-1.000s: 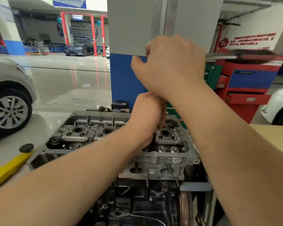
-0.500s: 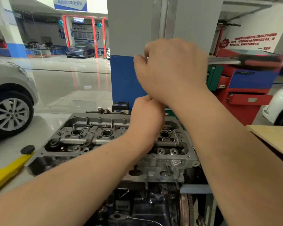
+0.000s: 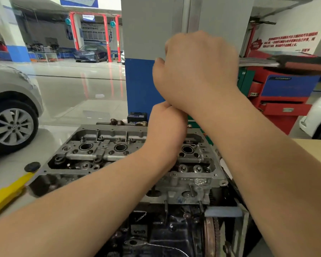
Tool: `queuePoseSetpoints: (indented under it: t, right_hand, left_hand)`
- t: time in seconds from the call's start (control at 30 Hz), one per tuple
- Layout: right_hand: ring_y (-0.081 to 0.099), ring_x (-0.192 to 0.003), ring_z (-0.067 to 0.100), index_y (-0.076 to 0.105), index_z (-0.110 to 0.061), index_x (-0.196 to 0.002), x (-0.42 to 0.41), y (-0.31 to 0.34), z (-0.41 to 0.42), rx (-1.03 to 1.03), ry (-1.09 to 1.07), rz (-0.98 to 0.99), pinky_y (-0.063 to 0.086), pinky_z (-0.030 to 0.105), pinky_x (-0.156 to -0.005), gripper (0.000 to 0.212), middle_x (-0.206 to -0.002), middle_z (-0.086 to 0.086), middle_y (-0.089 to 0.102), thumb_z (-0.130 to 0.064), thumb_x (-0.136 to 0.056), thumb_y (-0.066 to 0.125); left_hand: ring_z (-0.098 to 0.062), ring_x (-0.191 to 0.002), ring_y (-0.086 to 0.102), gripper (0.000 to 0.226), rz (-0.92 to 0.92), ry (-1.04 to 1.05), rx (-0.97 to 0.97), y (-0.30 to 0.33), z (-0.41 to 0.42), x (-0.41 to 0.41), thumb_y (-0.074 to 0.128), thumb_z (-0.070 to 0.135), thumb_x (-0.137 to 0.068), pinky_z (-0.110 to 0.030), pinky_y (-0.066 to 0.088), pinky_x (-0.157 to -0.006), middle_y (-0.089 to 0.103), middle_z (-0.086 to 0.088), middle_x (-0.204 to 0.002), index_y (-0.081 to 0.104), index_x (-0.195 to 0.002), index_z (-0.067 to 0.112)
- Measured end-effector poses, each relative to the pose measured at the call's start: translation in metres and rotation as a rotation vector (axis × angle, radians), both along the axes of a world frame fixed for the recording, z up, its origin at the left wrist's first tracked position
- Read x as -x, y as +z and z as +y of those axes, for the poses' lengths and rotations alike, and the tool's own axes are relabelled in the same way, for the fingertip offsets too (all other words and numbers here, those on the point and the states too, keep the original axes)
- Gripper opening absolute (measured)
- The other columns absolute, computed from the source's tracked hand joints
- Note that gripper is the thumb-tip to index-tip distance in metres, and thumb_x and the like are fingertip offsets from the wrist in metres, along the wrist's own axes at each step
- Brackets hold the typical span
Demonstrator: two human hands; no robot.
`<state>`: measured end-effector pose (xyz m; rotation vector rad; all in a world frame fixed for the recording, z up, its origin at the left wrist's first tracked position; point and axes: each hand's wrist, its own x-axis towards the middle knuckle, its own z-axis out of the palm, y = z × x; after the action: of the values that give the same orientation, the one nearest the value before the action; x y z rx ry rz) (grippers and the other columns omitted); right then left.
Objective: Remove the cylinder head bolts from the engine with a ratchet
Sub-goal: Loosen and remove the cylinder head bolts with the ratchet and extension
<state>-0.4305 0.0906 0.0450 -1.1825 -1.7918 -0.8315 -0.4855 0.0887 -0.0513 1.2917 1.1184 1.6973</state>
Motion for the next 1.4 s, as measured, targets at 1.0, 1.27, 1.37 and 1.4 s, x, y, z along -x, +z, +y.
queuePoseSetpoints:
  t: [1.0,1.27,1.37,1.4]
  right_hand:
    - [0.040,-0.068,0.030,0.026,-0.023,-0.059,0.002,-0.001,0.000,0.053,-0.086,-0.014,0.014,0.030,-0.051,0.040,-0.060,-0.004,0.026,-0.037,-0.087,0.051]
    - [0.049,-0.061,0.018,0.059,0.004,-0.062,-0.012,0.004,0.017,0.515,0.888,0.396,0.047,0.041,-0.063,0.033,-0.059,0.016,0.056,-0.012,-0.091,0.064]
    - [0.043,-0.063,0.021,0.046,-0.012,-0.057,-0.001,0.004,0.021,0.331,0.500,0.214,0.035,0.037,-0.057,0.039,-0.057,0.009,0.043,-0.025,-0.092,0.057]
    - [0.042,-0.067,0.025,0.040,-0.016,-0.059,0.001,0.003,0.018,0.246,0.298,0.118,0.030,0.036,-0.057,0.037,-0.058,0.004,0.039,-0.030,-0.092,0.053]
  left_hand:
    - [-0.013,-0.046,0.035,0.016,0.054,0.012,-0.001,0.001,-0.007,0.002,0.042,0.018,-0.061,-0.025,0.029,-0.047,0.045,0.000,-0.049,0.044,-0.046,0.024]
    - [-0.019,-0.046,0.022,0.032,-0.020,-0.578,0.116,0.017,0.003,0.031,0.055,0.024,-0.086,-0.033,0.029,-0.053,0.028,0.000,-0.048,0.042,-0.058,0.018]
    - [-0.022,-0.055,0.045,0.026,0.069,-0.148,-0.019,0.010,-0.005,0.020,0.058,0.021,-0.083,-0.033,0.039,-0.059,0.051,-0.012,-0.057,0.055,-0.073,-0.002]
    - [-0.021,-0.056,0.049,0.020,0.025,-0.067,-0.052,0.006,-0.007,0.016,0.056,0.016,-0.083,-0.031,0.041,-0.057,0.055,-0.013,-0.060,0.056,-0.075,-0.003]
